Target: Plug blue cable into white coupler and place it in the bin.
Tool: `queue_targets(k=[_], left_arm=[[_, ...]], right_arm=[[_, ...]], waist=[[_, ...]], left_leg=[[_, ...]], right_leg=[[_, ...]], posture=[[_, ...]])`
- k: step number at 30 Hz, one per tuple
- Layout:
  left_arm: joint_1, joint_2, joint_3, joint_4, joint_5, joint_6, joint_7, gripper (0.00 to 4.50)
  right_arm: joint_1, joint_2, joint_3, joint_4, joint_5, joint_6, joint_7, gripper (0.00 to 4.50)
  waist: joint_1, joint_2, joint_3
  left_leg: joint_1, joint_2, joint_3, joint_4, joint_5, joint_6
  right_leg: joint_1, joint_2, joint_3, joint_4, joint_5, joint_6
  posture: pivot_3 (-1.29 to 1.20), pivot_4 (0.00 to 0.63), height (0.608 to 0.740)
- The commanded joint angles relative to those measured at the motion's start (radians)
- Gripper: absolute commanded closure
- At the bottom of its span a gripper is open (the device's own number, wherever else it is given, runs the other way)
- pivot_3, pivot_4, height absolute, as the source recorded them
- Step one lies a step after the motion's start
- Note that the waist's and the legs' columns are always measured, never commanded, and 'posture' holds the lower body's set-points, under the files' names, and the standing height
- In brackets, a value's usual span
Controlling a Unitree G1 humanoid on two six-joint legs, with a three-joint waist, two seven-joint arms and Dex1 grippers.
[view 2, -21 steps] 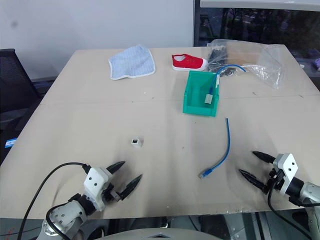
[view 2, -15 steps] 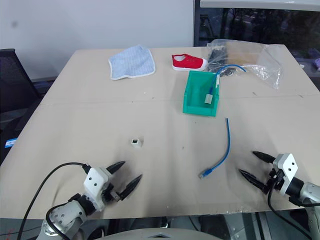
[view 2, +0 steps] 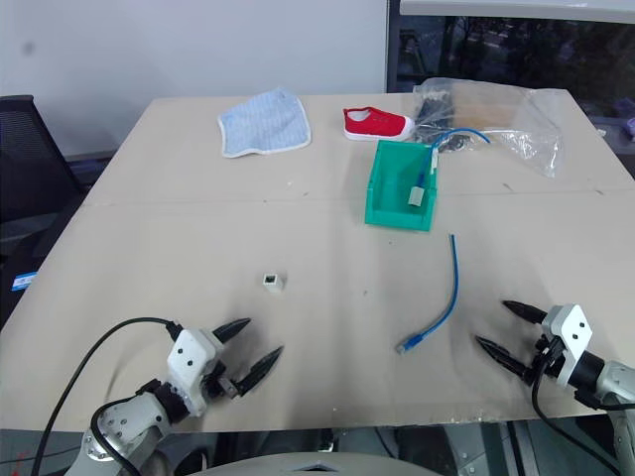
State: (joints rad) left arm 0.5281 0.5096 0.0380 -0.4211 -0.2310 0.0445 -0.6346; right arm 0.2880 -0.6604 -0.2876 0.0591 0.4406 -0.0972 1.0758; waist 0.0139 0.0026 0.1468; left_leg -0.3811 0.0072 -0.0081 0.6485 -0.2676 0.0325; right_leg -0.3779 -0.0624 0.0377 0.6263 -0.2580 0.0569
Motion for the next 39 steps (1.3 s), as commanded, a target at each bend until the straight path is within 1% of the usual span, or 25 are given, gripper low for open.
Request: queue_targets(k=[1,3,5,8,11,12,15,17,21,24,25,27,28,30,32,33,34,36,39], left_arm=[[-0.006,0.028,-0.034,-0.024,-0.01,0.045,-0.042,0.21],[-0.023,0.05,-0.032,-0.049,-0.023,0.062,-0.06,0.21],[-0.053,0.092,-0.036,-0.084,-0.038,0.082,-0.101,0.21],[-0.186,0.199,-0.059,-0.163,-0.124,0.161,-0.235,0.21],[-0.299,0.265,-0.071,-0.209,-0.212,0.231,-0.324,0.21],[-0.328,0.282,-0.075,-0.219,-0.231,0.251,-0.343,0.21],[-0.426,0.364,-0.105,-0.248,-0.269,0.321,-0.433,0.21],[-0.468,0.399,-0.117,-0.267,-0.303,0.37,-0.462,0.21],[-0.533,0.426,-0.121,-0.311,-0.355,0.445,-0.465,0.21],[-0.538,0.445,-0.117,-0.345,-0.356,0.475,-0.458,0.21],[-0.533,0.448,-0.112,-0.356,-0.358,0.482,-0.453,0.21],[-0.518,0.454,-0.105,-0.37,-0.353,0.485,-0.445,0.21],[-0.51,0.457,-0.103,-0.377,-0.349,0.485,-0.44,0.21],[-0.497,0.458,-0.101,-0.374,-0.343,0.479,-0.44,0.21],[-0.502,0.453,-0.098,-0.313,-0.331,0.449,-0.463,0.21],[-0.512,0.449,-0.096,-0.281,-0.329,0.438,-0.475,0.21],[-0.521,0.447,-0.095,-0.257,-0.328,0.43,-0.483,0.21],[-0.531,0.443,-0.095,-0.227,-0.323,0.415,-0.494,0.21],[-0.56,0.413,-0.075,-0.154,-0.326,0.405,-0.476,0.21]], right_arm=[[0.001,-0.032,-0.018,-0.057,0.012,-0.009,0.032,0.02],[-0.004,-0.048,-0.007,-0.095,0.017,0.0,0.051,0.02],[-0.013,-0.07,0.015,-0.15,0.025,0.019,0.079,0.02],[-0.053,-0.121,0.11,-0.264,0.02,0.053,0.153,0.02],[-0.108,-0.141,0.192,-0.31,-0.004,0.071,0.184,0.02],[-0.13,-0.143,0.218,-0.312,-0.021,0.072,0.185,0.02],[-0.257,-0.135,0.34,-0.266,-0.123,0.045,0.208,0.02],[-0.323,-0.134,0.397,-0.229,-0.173,0.032,0.226,0.02],[-0.427,-0.132,0.489,-0.156,-0.234,0.007,0.272,0.02],[-0.483,-0.127,0.53,-0.13,-0.262,0.007,0.284,0.02],[-0.496,-0.128,0.541,-0.119,-0.274,0.0,0.288,0.54],[-0.515,-0.13,0.551,-0.098,-0.29,-0.017,0.291,1.27],[-0.523,-0.129,0.554,-0.089,-0.293,-0.024,0.292,1.98],[-0.536,-0.13,0.556,-0.081,-0.292,-0.03,0.298,2.89],[-0.545,-0.134,0.555,-0.075,-0.283,-0.031,0.308,3.89],[-0.549,-0.136,0.554,-0.072,-0.279,-0.031,0.313,4.31],[-0.551,-0.137,0.553,-0.07,-0.276,-0.031,0.317,4.47],[-0.553,-0.138,0.551,-0.066,-0.271,-0.031,0.321,4.47],[-0.595,-0.106,0.527,-0.053,-0.233,0.052,0.288,4.47]], waist=[[0.001,0.0,0.0],[0.001,0.001,0.0],[-0.001,0.001,0.0],[-0.001,-0.007,0.006],[-0.001,-0.01,0.008],[-0.001,-0.009,0.008],[-0.007,-0.011,0.009],[-0.009,-0.011,0.012],[-0.006,-0.012,0.014],[-0.004,-0.013,0.015],[-0.004,-0.012,0.015],[-0.004,-0.012,0.015],[-0.004,-0.012,0.015],[-0.004,-0.013,0.016],[-0.004,-0.013,0.016],[-0.004,-0.013,0.016],[-0.004,-0.013,0.016],[-0.002,-0.013,0.016],[-0.003,-0.013,0.016]], left_leg=[[0.0,0.0,0.0,0.0,0.0,0.0],[0.0,0.0,0.0,0.0,0.0,0.0],[0.0,0.0,0.0,0.001,0.0,0.0],[0.0,0.001,-0.001,0.001,0.0,0.0],[-0.001,0.003,-0.003,0.003,0.0,0.0],[-0.001,0.003,-0.003,0.003,0.0,0.0],[-0.002,0.002,-0.002,0.003,0.0,0.0],[-0.003,0.002,-0.002,0.003,0.0,0.0],[-0.003,0.002,-0.003,0.003,0.0,0.0],[-0.003,0.002,-0.003,0.003,0.0,0.0],[-0.003,0.002,-0.003,0.003,0.0,0.0],[-0.003,0.002,-0.003,0.003,0.0,0.0],[-0.003,0.002,-0.003,0.003,0.0,0.0],[-0.003,0.002,-0.003,0.003,0.0,0.0],[-0.002,0.002,-0.003,0.004,0.0,0.0],[-0.002,0.002,-0.003,0.004,0.0,0.0],[-0.002,0.002,-0.003,0.005,0.0,0.0],[-0.001,0.002,-0.003,0.006,0.0,-0.001],[0.0,0.002,-0.003,0.007,0.0,-0.001]], right_leg=[[0.0,0.0,0.0,0.0,0.0,0.0],[0.0,0.0,-0.001,0.0,0.0,0.0],[0.0,0.0,0.0,0.001,0.0,0.0],[0.0,0.006,-0.001,0.002,0.0,0.0],[-0.001,0.008,-0.003,0.003,0.001,-0.001],[-0.001,0.008,-0.003,0.003,0.001,-0.001],[-0.001,0.008,-0.003,0.002,0.001,0.001],[-0.002,0.009,-0.003,0.002,0.002,0.002],[-0.002,0.009,-0.004,0.002,0.002,0.003],[-0.002,0.009,-0.004,0.002,0.002,0.003],[-0.002,0.009,-0.004,0.002,0.002,0.003],[-0.002,0.009,-0.004,0.002,0.003,0.003],[-0.002,0.009,-0.004,0.003,0.003,0.003],[-0.002,0.009,-0.004,0.003,0.002,0.003],[-0.002,0.009,-0.004,0.004,0.002,0.002],[-0.002,0.009,-0.004,0.005,0.002,0.002],[-0.002,0.009,-0.004,0.006,0.002,0.001],[-0.002,0.009,-0.004,0.009,0.001,0.0],[-0.002,0.009,-0.003,0.011,0.001,0.0]], posture=[[0.0,0.15,0.74],[0.0,0.15,0.74],[0.0,0.15,0.74],[0.0,0.15,0.74],[0.0,0.15,0.74],[0.0,0.15,0.74],[0.0,0.15,0.74],[0.0,0.15,0.74],[0.0,0.15,0.74],[0.0,0.15,0.74],[0.0,0.15,0.74],[0.0,0.15,0.74],[0.0,0.15,0.74],[0.0,0.15,0.74],[0.0,0.15,0.74],[0.0,0.15,0.74],[0.0,0.15,0.74],[0.0,0.15,0.74],[0.0,0.15,0.74]])
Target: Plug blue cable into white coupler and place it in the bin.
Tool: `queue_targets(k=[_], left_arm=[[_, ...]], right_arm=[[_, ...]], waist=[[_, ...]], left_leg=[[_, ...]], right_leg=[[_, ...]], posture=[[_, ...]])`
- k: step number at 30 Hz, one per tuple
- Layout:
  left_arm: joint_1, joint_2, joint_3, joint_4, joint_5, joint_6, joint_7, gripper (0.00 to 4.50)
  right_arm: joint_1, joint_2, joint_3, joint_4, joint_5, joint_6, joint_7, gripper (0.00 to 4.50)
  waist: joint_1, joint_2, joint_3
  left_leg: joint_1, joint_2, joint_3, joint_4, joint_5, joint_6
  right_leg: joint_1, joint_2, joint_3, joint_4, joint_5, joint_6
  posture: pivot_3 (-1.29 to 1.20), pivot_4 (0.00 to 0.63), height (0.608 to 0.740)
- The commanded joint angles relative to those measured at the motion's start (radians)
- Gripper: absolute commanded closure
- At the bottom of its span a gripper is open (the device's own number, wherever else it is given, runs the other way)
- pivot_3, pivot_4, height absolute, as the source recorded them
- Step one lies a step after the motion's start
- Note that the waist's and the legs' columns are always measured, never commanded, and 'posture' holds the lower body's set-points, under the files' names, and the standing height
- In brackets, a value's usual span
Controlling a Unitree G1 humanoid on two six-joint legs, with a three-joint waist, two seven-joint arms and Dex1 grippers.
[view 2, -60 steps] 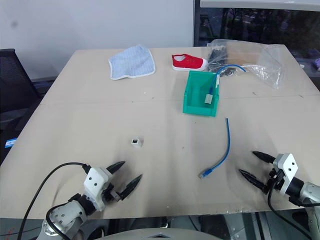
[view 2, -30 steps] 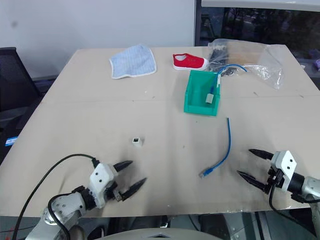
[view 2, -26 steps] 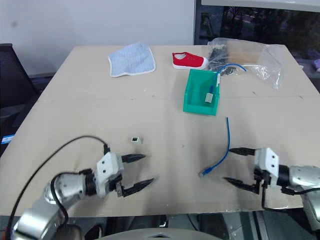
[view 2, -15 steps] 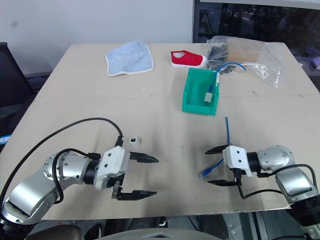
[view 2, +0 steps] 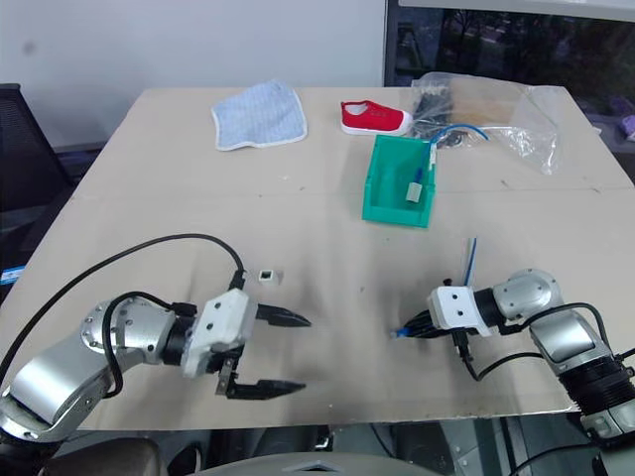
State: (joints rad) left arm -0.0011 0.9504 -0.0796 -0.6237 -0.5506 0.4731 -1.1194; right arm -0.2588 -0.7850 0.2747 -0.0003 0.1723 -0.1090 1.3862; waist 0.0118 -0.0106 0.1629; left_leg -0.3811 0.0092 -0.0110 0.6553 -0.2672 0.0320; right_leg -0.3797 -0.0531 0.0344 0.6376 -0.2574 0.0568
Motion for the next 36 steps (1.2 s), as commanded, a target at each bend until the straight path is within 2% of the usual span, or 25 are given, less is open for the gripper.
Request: queue_targets(k=[1,6,9,14,17,19,21,24,28,32,36], left_arm=[[-0.046,-0.041,0.045,0.066,-0.005,-0.019,0.025,0.21],[-0.205,-0.11,0.035,0.14,-0.023,0.066,0.094,0.21],[-0.313,-0.131,0.007,0.197,-0.019,0.095,0.069,0.21],[-0.477,-0.136,-0.115,0.398,0.126,0.028,-0.013,0.21],[-0.56,-0.162,-0.167,0.528,0.184,-0.025,-0.064,0.21],[-0.606,-0.181,-0.196,0.616,0.225,-0.067,-0.103,0.21],[-0.652,-0.208,-0.223,0.707,0.271,-0.114,-0.126,0.21],[-0.725,-0.272,-0.256,0.836,0.315,-0.18,-0.168,0.21],[-0.828,-0.369,-0.286,0.998,0.366,-0.26,-0.212,0.21],[-0.962,-0.467,-0.337,1.207,0.454,-0.382,-0.271,0.21],[-1.042,-0.533,-0.366,1.357,0.512,-0.468,-0.329,0.21]], right_arm=[[-0.072,0.032,-0.041,0.021,0.037,0.082,-0.038,4.47],[-0.216,0.115,-0.034,0.131,0.02,0.197,-0.109,4.47],[-0.306,0.178,-0.017,0.223,-0.005,0.243,-0.143,4.47],[-0.432,0.302,-0.005,0.424,-0.054,0.217,-0.201,4.47],[-0.47,0.34,-0.01,0.51,-0.071,0.184,-0.211,3.45],[-0.477,0.346,-0.015,0.537,-0.077,0.167,-0.205,2.43],[-0.471,0.337,-0.033,0.529,-0.064,0.17,-0.194,1.68],[-0.412,0.297,-0.1,0.415,0.006,0.217,-0.185,0.16],[-0.254,0.249,-0.222,0.167,0.107,0.295,-0.25,0.07],[0.021,0.253,-0.395,-0.158,0.261,0.395,-0.376,0.07],[0.216,0.28,-0.45,-0.341,0.313,0.424,-0.469,0.07]], waist=[[-0.001,-0.001,0.001],[-0.008,-0.002,0.003],[-0.009,-0.002,0.003],[-0.018,-0.002,0.003],[-0.023,-0.002,0.003],[-0.023,-0.002,0.003],[-0.023,-0.002,0.003],[-0.019,-0.002,0.004],[-0.015,-0.002,0.004],[-0.007,-0.002,0.004],[-0.005,-0.002,0.004]], left_leg=[[0.0,0.0,0.0,0.0,0.0,0.0],[0.0,0.0,-0.001,0.004,0.0,0.0],[-0.002,0.0,-0.003,0.007,0.0,0.0],[-0.003,-0.003,-0.003,0.007,0.0,0.0],[-0.01,-0.004,-0.004,0.008,0.001,-0.002],[-0.02,-0.004,-0.004,0.011,0.004,-0.007],[-0.02,-0.004,-0.004,0.01,0.004,-0.007],[-0.021,-0.004,-0.003,0.011,0.004,-0.007],[-0.024,-0.004,-0.004,0.014,0.003,-0.005],[-0.028,-0.005,-0.007,0.016,0.001,-0.002],[-0.032,-0.006,-0.011,0.018,0.001,-0.002]], right_leg=[[0.0,0.0,0.0,0.001,0.0,0.0],[-0.001,0.001,0.0,0.005,0.002,0.003],[-0.001,0.002,-0.002,0.005,0.002,0.003],[-0.002,0.001,-0.002,0.006,0.002,0.004],[-0.009,0.002,-0.003,0.007,0.002,0.004],[-0.018,0.002,-0.004,0.01,0.003,0.004],[-0.019,0.002,-0.004,0.01,0.003,0.005],[-0.018,0.002,-0.005,0.01,0.002,0.005],[-0.018,0.001,-0.008,0.011,0.002,0.005],[-0.021,0.002,-0.012,0.013,0.003,0.005],[-0.026,0.002,-0.013,0.019,0.002,0.006]], posture=[[0.0,0.15,0.74],[0.0,0.15,0.74],[0.0,0.15,0.74],[0.0,0.15,0.74],[0.0,0.15,0.74],[0.0,0.15,0.74],[0.0,0.15,0.74],[0.0,0.15,0.74],[0.0,0.15,0.74],[0.0,0.15,0.74],[0.0,0.15,0.74]])
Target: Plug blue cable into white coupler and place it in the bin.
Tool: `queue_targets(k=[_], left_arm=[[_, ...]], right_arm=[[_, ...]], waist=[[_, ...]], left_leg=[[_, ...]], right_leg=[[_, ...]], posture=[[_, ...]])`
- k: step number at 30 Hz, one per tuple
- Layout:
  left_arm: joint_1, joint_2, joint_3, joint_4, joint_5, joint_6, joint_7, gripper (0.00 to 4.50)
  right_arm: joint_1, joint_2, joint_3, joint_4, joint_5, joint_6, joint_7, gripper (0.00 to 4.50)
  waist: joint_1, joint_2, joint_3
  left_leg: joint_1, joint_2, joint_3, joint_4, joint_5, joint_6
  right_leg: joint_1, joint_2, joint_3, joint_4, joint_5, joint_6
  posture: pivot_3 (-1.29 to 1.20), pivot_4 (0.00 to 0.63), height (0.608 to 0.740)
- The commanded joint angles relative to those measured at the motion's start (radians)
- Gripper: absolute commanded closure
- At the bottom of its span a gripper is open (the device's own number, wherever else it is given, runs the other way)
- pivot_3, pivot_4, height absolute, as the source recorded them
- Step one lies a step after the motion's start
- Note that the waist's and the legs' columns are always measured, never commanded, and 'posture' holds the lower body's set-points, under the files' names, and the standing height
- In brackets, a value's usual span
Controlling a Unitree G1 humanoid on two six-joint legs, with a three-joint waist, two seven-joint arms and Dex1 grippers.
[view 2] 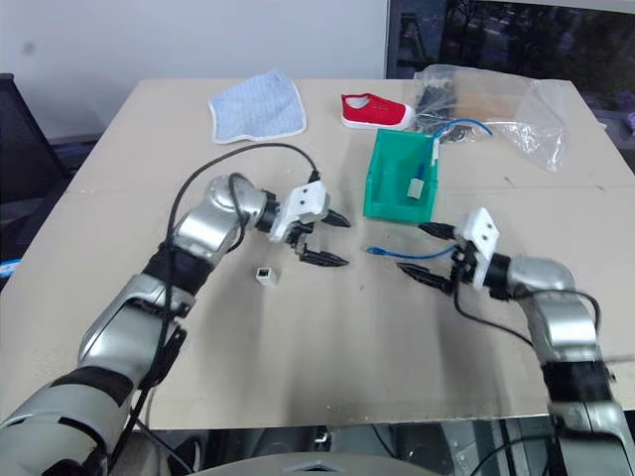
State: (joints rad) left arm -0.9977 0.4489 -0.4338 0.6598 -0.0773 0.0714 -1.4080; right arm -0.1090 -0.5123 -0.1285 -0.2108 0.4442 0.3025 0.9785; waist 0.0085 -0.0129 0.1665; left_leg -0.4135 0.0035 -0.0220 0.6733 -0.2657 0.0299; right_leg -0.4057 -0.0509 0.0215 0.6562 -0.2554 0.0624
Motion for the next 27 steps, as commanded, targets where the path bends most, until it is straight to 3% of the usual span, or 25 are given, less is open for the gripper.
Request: queue_targets(k=[1,10,14,20,24,27], left_arm=[[-0.063,-0.048,-0.019,0.114,0.058,-0.092,-0.046,0.21],[-0.134,-0.145,-0.008,0.344,0.148,-0.205,-0.041,0.21],[-0.14,-0.16,0.001,0.398,0.175,-0.24,-0.028,1.29],[-0.141,-0.172,0.021,0.439,0.198,-0.276,-0.018,4.35],[-0.139,-0.187,0.057,0.433,0.175,-0.263,-0.039,4.47],[-0.145,-0.219,0.149,0.372,0.05,-0.116,-0.134,4.47]], right_arm=[[0.11,0.011,-0.049,-0.161,0.036,0.01,-0.082,0.07],[0.273,0.062,-0.038,-0.285,0.029,-0.009,-0.216,0.07],[0.326,0.063,-0.028,-0.301,0.016,-0.034,-0.222,0.0],[0.358,0.066,-0.022,-0.304,0.011,-0.055,-0.234,0.0],[0.377,0.078,-0.001,-0.324,0.027,-0.034,-0.25,0.0],[0.397,0.123,0.014,-0.389,0.173,0.067,-0.294,0.0]], waist=[[-0.006,0.0,0.0],[-0.022,0.0,0.0],[-0.02,0.0,0.0],[-0.021,0.0,0.0],[-0.02,0.0,0.0],[-0.018,0.0,0.0]], left_leg=[[0.0,0.0,-0.001,0.0,0.0,0.0],[0.0,-0.001,-0.005,0.006,0.0,0.001],[0.0,-0.001,-0.006,0.006,0.0,0.001],[0.0,-0.001,-0.006,0.006,0.0,0.001],[0.0,-0.001,-0.007,0.006,0.0,0.001],[-0.001,-0.001,-0.008,0.006,0.0,0.001]], right_leg=[[-0.001,0.0,0.001,0.002,0.0,0.0],[-0.001,0.001,0.001,0.007,0.0,0.0],[0.0,0.001,0.001,0.006,0.0,0.0],[0.0,0.001,0.001,0.006,0.0,0.0],[0.0,0.001,0.0,0.007,0.0,0.0],[0.0,0.001,-0.001,0.006,0.0,0.0]], posture=[[0.0,0.15,0.74],[0.0,0.15,0.74],[0.0,0.15,0.74],[0.0,0.15,0.74],[0.0,0.15,0.74],[0.0,0.15,0.74]])
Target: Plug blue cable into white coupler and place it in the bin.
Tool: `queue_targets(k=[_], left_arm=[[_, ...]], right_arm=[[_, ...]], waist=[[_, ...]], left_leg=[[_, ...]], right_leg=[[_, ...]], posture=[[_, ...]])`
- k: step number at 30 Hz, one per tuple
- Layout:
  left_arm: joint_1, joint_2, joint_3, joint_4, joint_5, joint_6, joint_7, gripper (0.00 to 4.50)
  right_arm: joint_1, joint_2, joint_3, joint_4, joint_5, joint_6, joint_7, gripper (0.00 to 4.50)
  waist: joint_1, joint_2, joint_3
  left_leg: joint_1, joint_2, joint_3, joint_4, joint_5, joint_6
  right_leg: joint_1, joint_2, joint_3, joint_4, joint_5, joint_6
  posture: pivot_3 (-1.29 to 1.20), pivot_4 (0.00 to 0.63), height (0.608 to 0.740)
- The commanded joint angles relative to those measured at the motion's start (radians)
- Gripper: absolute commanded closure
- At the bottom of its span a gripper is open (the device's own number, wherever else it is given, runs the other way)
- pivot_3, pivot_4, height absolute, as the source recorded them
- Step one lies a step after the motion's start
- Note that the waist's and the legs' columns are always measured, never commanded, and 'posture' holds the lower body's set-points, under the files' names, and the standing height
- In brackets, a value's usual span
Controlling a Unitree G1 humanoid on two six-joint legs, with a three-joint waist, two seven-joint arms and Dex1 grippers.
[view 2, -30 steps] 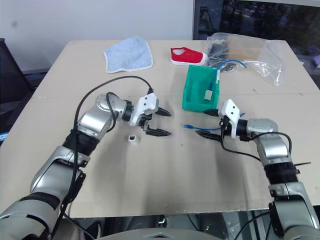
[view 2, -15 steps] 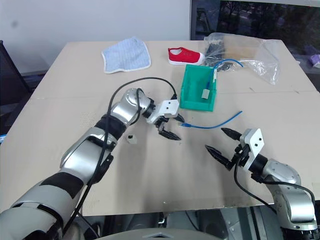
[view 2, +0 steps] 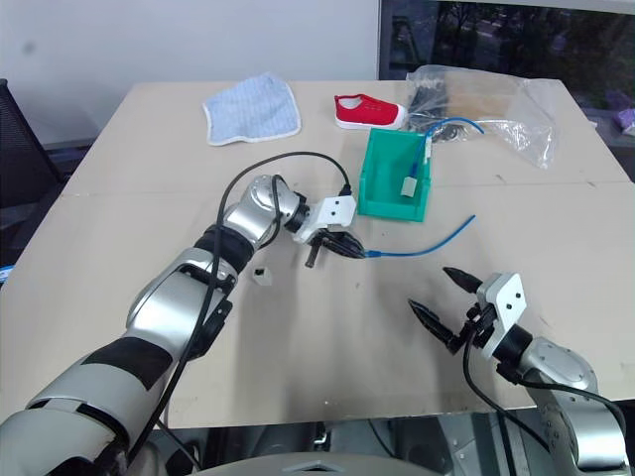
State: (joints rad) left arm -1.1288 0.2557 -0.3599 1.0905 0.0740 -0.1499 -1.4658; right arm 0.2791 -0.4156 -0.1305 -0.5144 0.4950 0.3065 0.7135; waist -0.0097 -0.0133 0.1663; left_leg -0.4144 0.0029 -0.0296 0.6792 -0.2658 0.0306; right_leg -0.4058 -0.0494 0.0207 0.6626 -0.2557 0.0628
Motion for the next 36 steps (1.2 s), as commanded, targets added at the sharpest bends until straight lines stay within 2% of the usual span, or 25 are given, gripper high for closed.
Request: queue_targets(k=[1,4,7,14,17,24,25,33,36], left_arm=[[-0.015,-0.034,0.101,-0.091,-0.15,0.179,-0.114,4.47],[0.003,-0.013,0.099,-0.266,-0.345,0.448,-0.149,4.47],[0.03,0.03,0.073,-0.417,-0.485,0.63,-0.149,4.47],[0.061,0.105,0.026,-0.548,-0.599,0.765,-0.149,4.47],[0.058,0.109,0.023,-0.545,-0.606,0.77,-0.149,4.5],[0.054,0.115,0.013,-0.56,-0.641,0.797,-0.149,4.5],[0.054,0.117,0.01,-0.561,-0.642,0.798,-0.149,4.5],[0.075,0.121,0.01,-0.591,-0.658,0.774,-0.149,4.5],[0.09,0.149,0.012,-0.642,-0.71,0.78,-0.149,3.23]], right_arm=[[0.009,0.038,0.016,-0.105,0.178,0.101,-0.044,0.0],[-0.032,0.074,0.014,-0.13,0.326,0.186,-0.103,0.0],[-0.11,0.108,0.006,-0.118,0.425,0.226,-0.168,0.0],[-0.236,0.132,-0.023,-0.095,0.595,0.251,-0.224,0.0],[-0.254,0.113,-0.018,-0.093,0.612,0.262,-0.222,0.88],[-0.268,0.101,0.023,-0.099,0.602,0.277,-0.232,4.12],[-0.271,0.103,0.025,-0.098,0.604,0.277,-0.237,4.4],[-0.298,0.102,0.018,-0.088,0.629,0.282,-0.258,4.4],[-0.306,0.099,0.016,-0.079,0.635,0.285,-0.258,4.5]], waist=[[0.0,0.0,0.0],[-0.003,0.0,0.0],[-0.011,0.0,0.0],[-0.003,0.001,0.0],[-0.001,0.001,0.0],[-0.004,0.001,0.0],[-0.004,0.001,0.0],[-0.003,0.001,0.0],[-0.004,0.001,0.0]], left_leg=[[0.0,0.0,-0.001,0.0,0.0,0.0],[-0.001,0.001,-0.002,0.001,0.0,0.0],[0.0,0.003,-0.001,0.003,0.0,0.0],[0.001,0.002,-0.002,0.003,0.0,0.0],[0.0,0.001,-0.002,0.003,0.0,0.0],[0.0,0.001,-0.002,0.003,0.0,0.0],[0.0,0.001,-0.002,0.003,0.0,0.0],[0.0,0.001,-0.002,0.003,0.0,0.0],[0.0,0.001,-0.002,0.003,0.0,0.0]], right_leg=[[0.0,0.0,-0.001,0.0,0.0,0.0],[0.0,0.0,-0.001,0.0,0.0,0.0],[0.001,0.0,0.0,0.001,0.0,0.0],[0.002,0.001,-0.001,0.002,0.0,0.0],[0.002,0.0,-0.001,0.001,0.0,0.0],[0.002,0.001,-0.001,0.001,0.0,0.0],[0.002,0.001,-0.001,0.001,0.0,0.0],[0.002,0.001,-0.001,0.001,0.0,0.0],[0.001,0.001,-0.001,0.001,0.0,0.0]], posture=[[0.0,0.15,0.74],[0.0,0.15,0.74],[0.0,0.15,0.74],[0.0,0.15,0.74],[0.0,0.15,0.74],[0.0,0.15,0.74],[0.0,0.15,0.74],[0.0,0.15,0.74],[0.0,0.15,0.74]])
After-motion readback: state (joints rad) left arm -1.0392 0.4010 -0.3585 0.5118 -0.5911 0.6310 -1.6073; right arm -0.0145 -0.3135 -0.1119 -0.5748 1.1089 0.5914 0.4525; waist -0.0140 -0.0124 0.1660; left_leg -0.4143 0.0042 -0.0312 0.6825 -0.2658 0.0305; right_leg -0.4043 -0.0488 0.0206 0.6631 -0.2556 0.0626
